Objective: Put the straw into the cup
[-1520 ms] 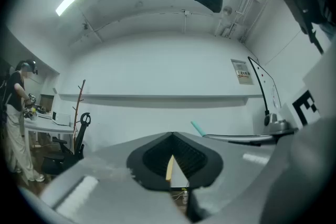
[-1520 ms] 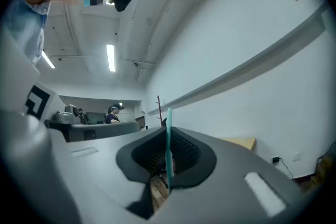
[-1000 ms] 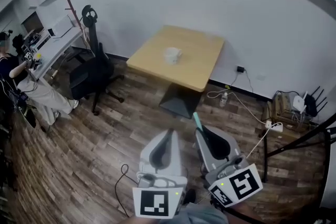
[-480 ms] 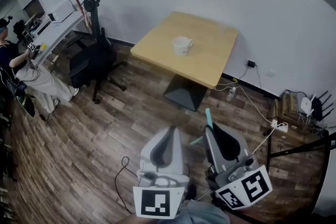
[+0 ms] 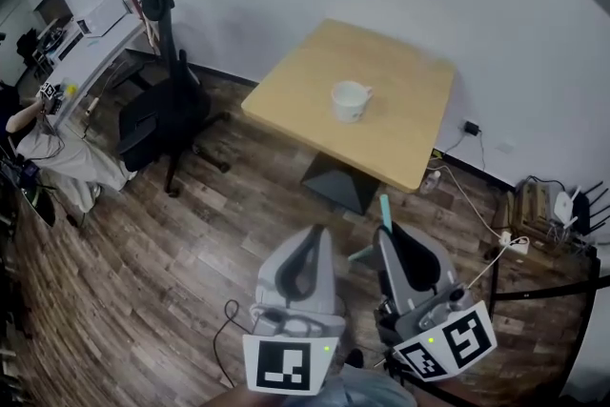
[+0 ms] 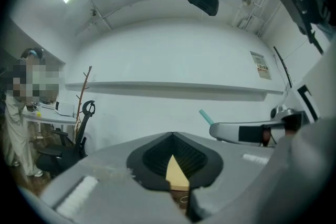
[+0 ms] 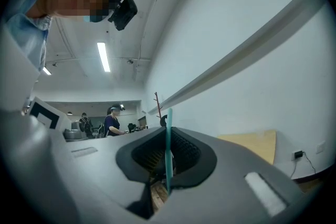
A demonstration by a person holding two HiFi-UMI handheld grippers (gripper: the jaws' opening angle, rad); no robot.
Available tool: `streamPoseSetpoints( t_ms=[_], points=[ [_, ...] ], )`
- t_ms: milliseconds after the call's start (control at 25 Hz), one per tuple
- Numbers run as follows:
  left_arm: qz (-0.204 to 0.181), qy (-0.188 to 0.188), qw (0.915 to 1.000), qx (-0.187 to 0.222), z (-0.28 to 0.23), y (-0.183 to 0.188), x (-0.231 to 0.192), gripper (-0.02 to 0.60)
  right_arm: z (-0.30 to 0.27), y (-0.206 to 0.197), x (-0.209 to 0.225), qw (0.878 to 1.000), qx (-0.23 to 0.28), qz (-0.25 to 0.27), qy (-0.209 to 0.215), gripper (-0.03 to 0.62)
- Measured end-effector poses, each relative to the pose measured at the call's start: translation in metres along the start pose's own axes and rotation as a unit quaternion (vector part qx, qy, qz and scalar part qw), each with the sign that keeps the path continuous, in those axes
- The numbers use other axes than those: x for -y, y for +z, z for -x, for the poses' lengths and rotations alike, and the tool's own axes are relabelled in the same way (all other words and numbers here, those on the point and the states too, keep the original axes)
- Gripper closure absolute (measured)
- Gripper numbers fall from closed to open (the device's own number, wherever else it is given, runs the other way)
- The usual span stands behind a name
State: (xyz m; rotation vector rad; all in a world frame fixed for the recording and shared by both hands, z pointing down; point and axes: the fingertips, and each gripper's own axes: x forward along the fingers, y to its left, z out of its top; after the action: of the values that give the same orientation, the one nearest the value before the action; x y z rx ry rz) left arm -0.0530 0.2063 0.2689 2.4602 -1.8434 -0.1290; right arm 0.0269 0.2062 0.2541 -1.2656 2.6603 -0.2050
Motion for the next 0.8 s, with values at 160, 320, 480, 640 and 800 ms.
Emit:
streamPoseSetpoints(
  t_ms=[160, 320, 480, 640, 800],
  points=[
    [-0.001, -0.009, 0.9999, 0.013, -0.027, 0.014, -0.02, 0.565, -0.034, 0.011, 0.006, 1.0, 0.011, 0.011, -0.001, 0.559],
    [-0.005, -0.018, 0.9992, 0.035, -0.049, 0.033, -0.036, 0.563, -0.063, 0.024, 0.008, 0.999, 0.025, 0.025, 0.004, 0.559],
    [-0.012, -0.028, 0.9983, 0.049, -0.066, 0.046, -0.045, 0.565, -0.083, 0.038, 0.008, 0.998, 0.039, 0.039, 0.006, 0.559],
    [-0.011, -0.038, 0.9982, 0.046, -0.078, 0.043, -0.044, 0.565, -0.09, 0.042, 0.014, 0.998, 0.042, 0.045, 0.0, 0.559],
    [-0.005, -0.046, 0.9987, 0.021, -0.094, 0.025, -0.039, 0.565, -0.09, 0.036, 0.032, 0.999, 0.034, 0.038, -0.016, 0.559]
  ],
)
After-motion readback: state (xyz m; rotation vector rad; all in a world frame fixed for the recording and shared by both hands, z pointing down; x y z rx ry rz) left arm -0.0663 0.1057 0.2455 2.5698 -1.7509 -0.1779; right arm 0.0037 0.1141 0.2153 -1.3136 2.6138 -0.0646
